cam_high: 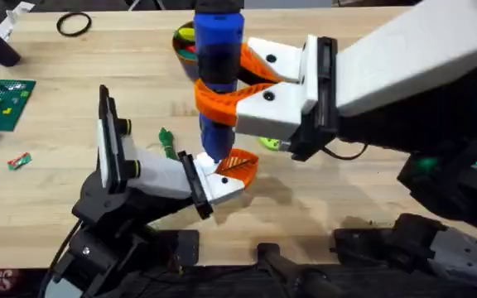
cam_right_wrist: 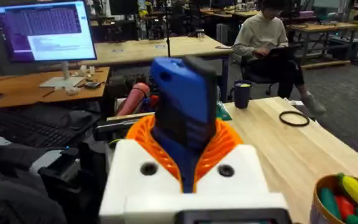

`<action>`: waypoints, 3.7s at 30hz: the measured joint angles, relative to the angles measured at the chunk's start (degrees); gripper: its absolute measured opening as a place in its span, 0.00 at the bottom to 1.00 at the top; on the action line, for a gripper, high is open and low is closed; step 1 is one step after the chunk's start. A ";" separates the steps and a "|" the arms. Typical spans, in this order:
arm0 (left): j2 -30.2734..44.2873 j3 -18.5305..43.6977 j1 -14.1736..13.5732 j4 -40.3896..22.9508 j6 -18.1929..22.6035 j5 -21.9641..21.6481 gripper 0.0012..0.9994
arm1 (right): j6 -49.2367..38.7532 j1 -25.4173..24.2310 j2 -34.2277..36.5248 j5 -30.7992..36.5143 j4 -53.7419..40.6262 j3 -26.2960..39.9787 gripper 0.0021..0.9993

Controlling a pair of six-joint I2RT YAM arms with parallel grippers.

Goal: Pick up the gripper from the table and insert it into the empty holder that is missing its gripper. Then pick up a screw, insert it into the mounting hole, and use the screwdriver to tighten it. Finally, clean up the table by picking up the vegetable and placing it into the bucket.

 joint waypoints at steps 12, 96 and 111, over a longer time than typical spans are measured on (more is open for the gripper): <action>0.00 0.00 0.00 0.00 0.00 0.00 0.02 | 0.39 0.00 0.33 -0.03 -0.14 0.00 0.05; 0.02 0.00 0.00 0.02 0.00 -0.02 0.02 | 2.75 -3.35 1.50 -4.28 12.37 -0.28 0.05; 0.00 0.00 0.00 0.02 0.00 -0.02 0.02 | -2.26 -19.50 1.11 -3.61 -1.86 -0.31 0.05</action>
